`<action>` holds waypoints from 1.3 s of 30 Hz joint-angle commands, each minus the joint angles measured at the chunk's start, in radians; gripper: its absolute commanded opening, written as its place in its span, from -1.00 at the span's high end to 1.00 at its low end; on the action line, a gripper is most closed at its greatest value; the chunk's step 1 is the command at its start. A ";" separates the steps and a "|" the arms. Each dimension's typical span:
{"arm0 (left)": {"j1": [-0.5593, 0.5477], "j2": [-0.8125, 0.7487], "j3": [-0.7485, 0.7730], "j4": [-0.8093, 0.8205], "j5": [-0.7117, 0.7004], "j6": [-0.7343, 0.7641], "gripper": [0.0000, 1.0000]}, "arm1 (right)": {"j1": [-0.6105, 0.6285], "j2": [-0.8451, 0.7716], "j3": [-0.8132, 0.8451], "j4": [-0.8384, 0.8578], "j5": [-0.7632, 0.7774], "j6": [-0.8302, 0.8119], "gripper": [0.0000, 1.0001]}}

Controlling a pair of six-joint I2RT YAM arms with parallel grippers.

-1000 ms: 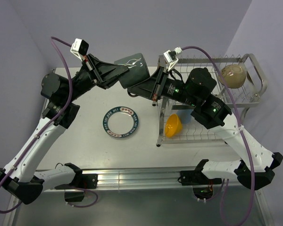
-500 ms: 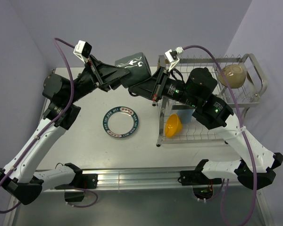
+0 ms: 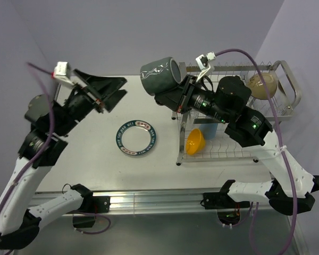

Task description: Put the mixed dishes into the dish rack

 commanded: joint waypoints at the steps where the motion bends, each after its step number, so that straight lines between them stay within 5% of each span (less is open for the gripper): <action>1: 0.007 -0.096 0.086 -0.447 -0.428 0.110 -0.99 | -0.002 -0.057 0.164 -0.019 0.168 -0.137 1.00; 3: 0.007 -0.088 0.081 -0.534 -0.496 0.131 -0.98 | -0.005 -0.043 0.226 -0.098 0.243 -0.212 1.00; 8: 0.007 0.051 0.029 -0.732 -0.411 0.169 -0.93 | -0.010 0.017 0.404 -0.330 0.537 -0.349 1.00; 13: 0.007 0.073 -0.127 -0.679 -0.352 0.180 -0.93 | -0.053 0.029 0.420 -0.411 0.707 -0.448 1.00; 27: 0.019 0.161 -0.238 -0.665 -0.368 0.285 -0.93 | -0.425 -0.067 0.061 -0.290 0.586 -0.554 1.00; 39: 0.059 0.223 -0.271 -0.658 -0.319 0.323 -0.93 | -0.499 -0.063 0.002 -0.279 0.544 -0.530 1.00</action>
